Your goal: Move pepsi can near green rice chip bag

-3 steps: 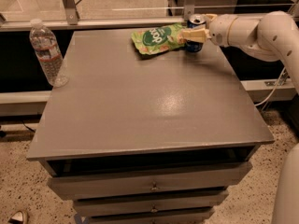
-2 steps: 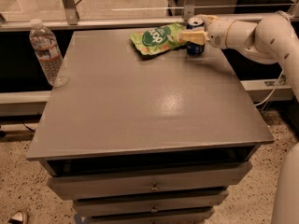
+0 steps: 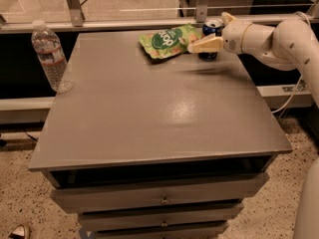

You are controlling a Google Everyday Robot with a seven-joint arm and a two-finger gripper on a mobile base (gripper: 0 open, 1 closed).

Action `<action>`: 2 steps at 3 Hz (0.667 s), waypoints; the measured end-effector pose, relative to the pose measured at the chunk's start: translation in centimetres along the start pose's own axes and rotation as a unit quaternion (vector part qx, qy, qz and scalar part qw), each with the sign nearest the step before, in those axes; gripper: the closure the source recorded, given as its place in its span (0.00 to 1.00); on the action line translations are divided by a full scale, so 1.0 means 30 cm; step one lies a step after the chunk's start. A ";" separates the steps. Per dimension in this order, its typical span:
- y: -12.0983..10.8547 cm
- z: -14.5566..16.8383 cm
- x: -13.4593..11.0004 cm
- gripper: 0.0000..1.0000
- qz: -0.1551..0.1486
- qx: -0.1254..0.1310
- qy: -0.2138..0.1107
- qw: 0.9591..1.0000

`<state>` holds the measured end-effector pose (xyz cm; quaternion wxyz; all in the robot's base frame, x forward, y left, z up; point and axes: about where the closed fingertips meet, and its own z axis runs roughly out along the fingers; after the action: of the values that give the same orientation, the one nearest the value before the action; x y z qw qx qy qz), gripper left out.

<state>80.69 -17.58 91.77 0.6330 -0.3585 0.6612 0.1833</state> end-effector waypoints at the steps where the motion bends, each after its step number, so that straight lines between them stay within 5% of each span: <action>1: 0.007 -0.070 -0.052 0.00 -0.013 -0.002 -0.004 1.000; 2: 0.005 -0.233 -0.133 0.00 -0.043 0.001 0.001 0.999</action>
Offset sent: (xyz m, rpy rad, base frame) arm -0.1113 -0.0956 0.0998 -0.1384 -0.1197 -0.0137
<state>75.43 -21.38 96.51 0.6402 -0.3856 0.6461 0.1551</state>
